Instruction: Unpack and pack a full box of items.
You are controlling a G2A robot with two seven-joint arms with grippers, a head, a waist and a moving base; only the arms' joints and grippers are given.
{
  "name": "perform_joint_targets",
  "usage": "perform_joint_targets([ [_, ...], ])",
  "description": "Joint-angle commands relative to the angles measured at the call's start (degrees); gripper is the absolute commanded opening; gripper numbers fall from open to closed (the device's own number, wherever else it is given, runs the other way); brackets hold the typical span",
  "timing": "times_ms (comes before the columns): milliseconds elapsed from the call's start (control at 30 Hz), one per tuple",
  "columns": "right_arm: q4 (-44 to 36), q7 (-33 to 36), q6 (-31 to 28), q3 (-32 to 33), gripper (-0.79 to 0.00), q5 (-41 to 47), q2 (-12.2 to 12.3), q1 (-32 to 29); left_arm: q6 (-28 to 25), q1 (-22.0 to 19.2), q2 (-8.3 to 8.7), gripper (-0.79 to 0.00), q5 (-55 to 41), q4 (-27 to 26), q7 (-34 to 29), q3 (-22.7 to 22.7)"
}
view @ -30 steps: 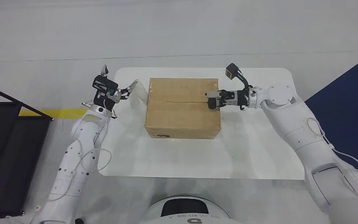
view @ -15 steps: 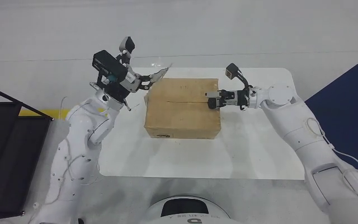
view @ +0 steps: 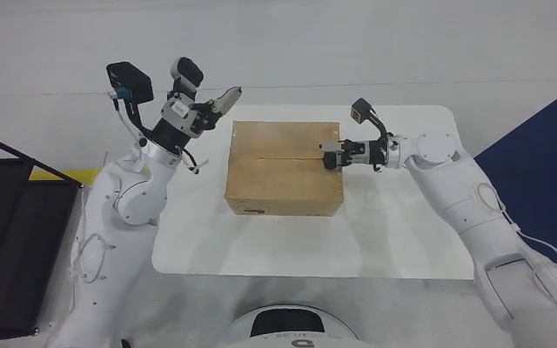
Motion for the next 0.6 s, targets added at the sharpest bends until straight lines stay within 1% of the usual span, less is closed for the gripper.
perform_joint_targets([
  [0, 0.0, 0.0, 0.0, 0.0, 0.0, 0.0, 0.0, 0.0, -1.76, 1.14, 0.28, 0.0, -3.07, 1.42, 0.14, -2.95],
  [100, 0.0, 0.0, 0.0, 0.0, 0.0, 0.0, 0.0, 0.0, -3.11, 4.2, 0.73, 0.0, -1.08, 2.1, 2.08, -7.26],
  [167, 0.0, 0.0, 0.0, 0.0, 0.0, 0.0, 0.0, 0.0, -2.87, 6.61, 1.03, 0.0, 2.77, 2.81, 4.14, -10.28],
  [233, 0.0, 0.0, 0.0, 0.0, 0.0, 0.0, 0.0, 0.0, -0.83, 9.08, 1.28, 0.0, 10.0, 3.88, 6.33, -12.61],
  [300, 0.0, 0.0, 0.0, 0.0, 0.0, 0.0, 0.0, 0.0, 1.02, 11.3, 1.38, 0.0, 15.48, 5.38, 8.09, -13.4],
  [367, 0.0, 0.0, 0.0, 0.0, 0.0, 0.0, 0.0, 0.0, 3.78, 12.52, 1.5, 0.0, 22.52, 7.24, 8.9, -13.46],
  [433, 0.0, 0.0, 0.0, 0.0, 0.0, 0.0, 0.0, 0.0, 5.33, 13.0, 1.46, 0.0, 27.54, 9.63, 9.96, -11.95],
  [567, 0.0, 0.0, 0.0, 0.0, 0.0, 0.0, 0.0, 0.0, 4.31, 12.47, 1.29, 0.0, 31.22, 14.4, 12.24, -8.61],
])
